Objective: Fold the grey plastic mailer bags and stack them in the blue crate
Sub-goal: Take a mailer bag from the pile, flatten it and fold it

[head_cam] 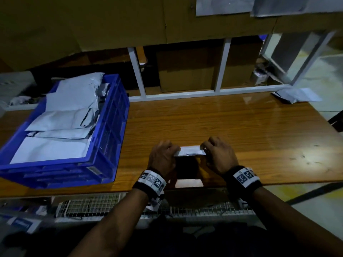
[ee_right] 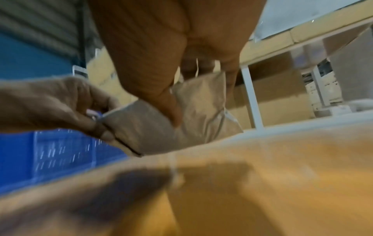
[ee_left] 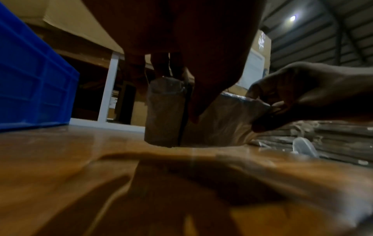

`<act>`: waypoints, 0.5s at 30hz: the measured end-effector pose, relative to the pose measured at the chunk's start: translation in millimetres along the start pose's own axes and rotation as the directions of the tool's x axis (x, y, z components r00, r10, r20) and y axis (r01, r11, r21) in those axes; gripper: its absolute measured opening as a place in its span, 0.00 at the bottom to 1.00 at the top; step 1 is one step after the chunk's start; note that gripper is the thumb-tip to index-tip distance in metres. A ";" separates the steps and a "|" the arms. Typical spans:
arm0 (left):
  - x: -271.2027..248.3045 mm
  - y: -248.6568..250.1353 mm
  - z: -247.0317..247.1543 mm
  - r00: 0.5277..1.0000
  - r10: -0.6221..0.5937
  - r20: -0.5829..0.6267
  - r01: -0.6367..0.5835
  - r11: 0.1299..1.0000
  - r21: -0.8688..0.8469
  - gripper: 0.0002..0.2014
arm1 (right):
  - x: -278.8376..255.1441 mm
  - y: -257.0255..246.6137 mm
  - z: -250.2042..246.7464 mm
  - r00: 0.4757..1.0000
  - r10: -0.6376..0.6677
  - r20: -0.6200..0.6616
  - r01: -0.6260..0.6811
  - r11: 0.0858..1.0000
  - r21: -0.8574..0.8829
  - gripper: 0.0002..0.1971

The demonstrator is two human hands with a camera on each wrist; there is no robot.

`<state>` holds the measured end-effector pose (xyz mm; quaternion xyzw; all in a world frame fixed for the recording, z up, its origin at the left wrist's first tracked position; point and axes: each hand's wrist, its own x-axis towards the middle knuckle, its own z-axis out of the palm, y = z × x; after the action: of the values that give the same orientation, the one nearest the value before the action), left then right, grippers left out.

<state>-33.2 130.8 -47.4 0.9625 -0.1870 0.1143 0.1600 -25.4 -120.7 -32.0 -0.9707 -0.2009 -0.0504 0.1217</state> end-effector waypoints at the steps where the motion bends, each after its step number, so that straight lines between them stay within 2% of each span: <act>1: -8.9 1.8 7.0 1.000 0.020 0.003 -0.020 1.000 -0.001 0.17 | -7.4 -0.2 6.4 1.000 -0.006 0.004 0.006 1.000 0.005 0.17; 3: -28.4 5.3 22.5 0.998 0.049 0.024 -0.049 0.998 -0.028 0.17 | -24.1 -0.4 19.4 0.999 -0.033 0.024 0.032 0.999 0.033 0.16; 6: -59.8 12.8 39.8 0.998 0.050 0.043 -0.047 0.997 -0.069 0.12 | -50.7 3.8 38.5 0.997 -0.061 0.044 0.058 0.997 0.060 0.13; 9: -83.4 14.9 51.8 0.998 0.034 0.057 -0.028 0.995 -0.094 0.15 | -73.8 6.2 42.3 0.997 -0.056 0.061 0.049 0.994 0.100 0.13; 13: -78.2 20.8 49.5 0.999 0.005 -0.034 -0.008 0.997 -0.078 0.19 | -69.8 -4.6 26.7 0.981 -0.149 -0.121 0.166 0.975 0.149 0.13; 15: -59.7 30.8 49.9 0.998 0.002 -0.063 -0.005 0.999 -0.048 0.20 | -48.6 -6.0 32.3 0.978 -0.127 -0.168 0.150 0.980 0.132 0.16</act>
<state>-91.4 105.5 -102.0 0.9539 -0.1861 0.1403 0.1890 -70.7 -125.4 -69.0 -0.9359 -0.2610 -0.1211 0.2031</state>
